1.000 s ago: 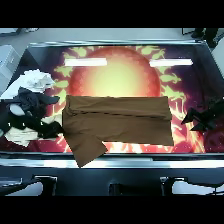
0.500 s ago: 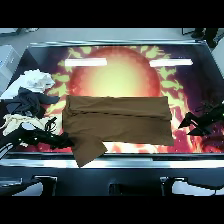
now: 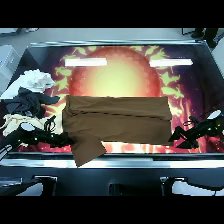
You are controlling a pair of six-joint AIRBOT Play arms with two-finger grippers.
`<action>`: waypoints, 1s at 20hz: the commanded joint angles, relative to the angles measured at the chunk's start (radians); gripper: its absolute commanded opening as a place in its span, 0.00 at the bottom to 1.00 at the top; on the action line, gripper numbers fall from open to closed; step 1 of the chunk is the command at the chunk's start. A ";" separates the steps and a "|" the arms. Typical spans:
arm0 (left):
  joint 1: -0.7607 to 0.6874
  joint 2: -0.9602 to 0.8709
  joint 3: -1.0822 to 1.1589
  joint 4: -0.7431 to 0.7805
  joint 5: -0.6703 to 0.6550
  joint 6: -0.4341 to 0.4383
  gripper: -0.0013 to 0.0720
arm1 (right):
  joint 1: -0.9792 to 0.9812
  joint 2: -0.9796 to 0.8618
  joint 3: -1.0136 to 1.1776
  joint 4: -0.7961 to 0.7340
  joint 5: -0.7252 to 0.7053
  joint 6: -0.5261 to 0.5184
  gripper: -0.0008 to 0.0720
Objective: Fold the clothes and pants, and hang the long-sleeved shirts on hangers.
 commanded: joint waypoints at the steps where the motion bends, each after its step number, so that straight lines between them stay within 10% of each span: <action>1: -0.001 0.022 0.001 -0.008 -0.014 0.003 0.05 | 0.000 -0.004 -0.040 0.080 -0.085 -0.008 0.72; 3: 0.000 0.023 0.001 -0.008 -0.015 0.003 0.04 | 0.000 -0.018 -0.063 0.094 -0.101 -0.007 0.57; 6: 0.006 0.024 0.008 -0.008 -0.016 0.011 0.04 | -0.001 -0.021 -0.058 0.108 -0.095 -0.023 0.08; 12: 0.016 0.020 0.314 0.052 -0.075 -0.011 0.04 | 0.051 -0.022 0.212 0.128 -0.001 -0.048 0.07; 20: -0.026 -0.405 0.876 0.099 -0.064 -0.105 0.04 | 0.216 -0.235 0.606 0.050 -0.224 0.118 0.07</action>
